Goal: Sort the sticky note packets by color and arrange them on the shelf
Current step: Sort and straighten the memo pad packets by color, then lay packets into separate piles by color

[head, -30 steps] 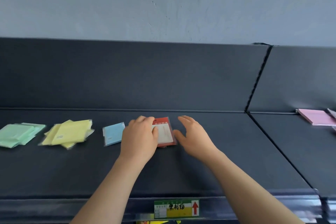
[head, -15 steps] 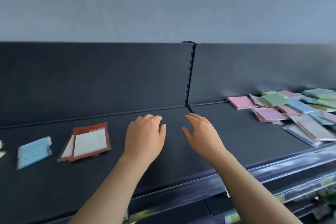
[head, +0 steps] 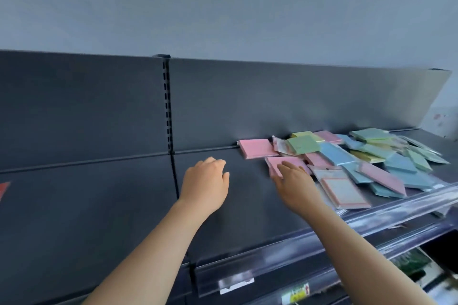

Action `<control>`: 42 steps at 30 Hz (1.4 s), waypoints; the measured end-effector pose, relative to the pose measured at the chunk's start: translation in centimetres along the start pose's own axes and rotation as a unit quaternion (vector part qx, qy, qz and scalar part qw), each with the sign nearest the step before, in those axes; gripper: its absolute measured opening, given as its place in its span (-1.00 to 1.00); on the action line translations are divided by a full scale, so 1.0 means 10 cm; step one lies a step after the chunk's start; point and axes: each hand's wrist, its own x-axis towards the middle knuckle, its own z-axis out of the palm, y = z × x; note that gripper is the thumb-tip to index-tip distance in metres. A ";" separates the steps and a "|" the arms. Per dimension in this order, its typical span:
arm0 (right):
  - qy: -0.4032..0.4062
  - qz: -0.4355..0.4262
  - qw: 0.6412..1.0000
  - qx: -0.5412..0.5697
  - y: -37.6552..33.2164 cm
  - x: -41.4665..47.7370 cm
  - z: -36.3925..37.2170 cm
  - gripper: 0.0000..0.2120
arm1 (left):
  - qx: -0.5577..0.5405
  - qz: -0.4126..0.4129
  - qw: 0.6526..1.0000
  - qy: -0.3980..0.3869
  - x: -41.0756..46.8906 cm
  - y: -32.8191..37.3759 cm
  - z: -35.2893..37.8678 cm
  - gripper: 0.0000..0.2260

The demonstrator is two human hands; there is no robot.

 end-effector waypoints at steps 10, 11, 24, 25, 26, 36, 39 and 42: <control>-0.059 -0.062 0.996 -0.022 0.59 0.44 0.22 -0.83 | 0.060 0.061 0.991 -0.098 0.89 0.39 0.60 -0.69; -0.053 -0.062 0.997 -0.012 0.61 0.43 0.25 -0.84 | 0.080 0.073 0.987 -0.119 0.95 0.39 0.66 -0.69; -0.037 -0.097 0.992 0.071 0.24 0.31 0.23 -0.69 | 0.212 0.117 0.967 -0.075 0.52 0.03 0.30 -0.75; -0.051 -0.078 0.993 0.074 0.23 0.34 0.19 -0.65 | 0.199 0.103 0.972 -0.070 0.54 0.01 0.24 -0.74; -0.080 -0.054 0.993 0.068 0.23 0.37 0.15 -0.53 | 0.173 0.083 0.979 -0.061 0.58 -0.02 0.20 -0.76; -0.197 0.044 0.977 0.072 0.17 0.45 0.03 -0.17 | 0.051 -0.076 0.977 -0.192 0.92 -0.13 0.34 -0.28; -0.169 0.045 0.981 0.088 0.12 0.42 0.05 -0.20 | 0.001 -0.109 0.977 -0.183 0.85 -0.15 0.31 -0.29; -0.125 0.038 0.988 0.080 0.04 0.37 0.01 -0.23 | -0.051 -0.109 0.981 -0.149 0.73 -0.15 0.23 -0.40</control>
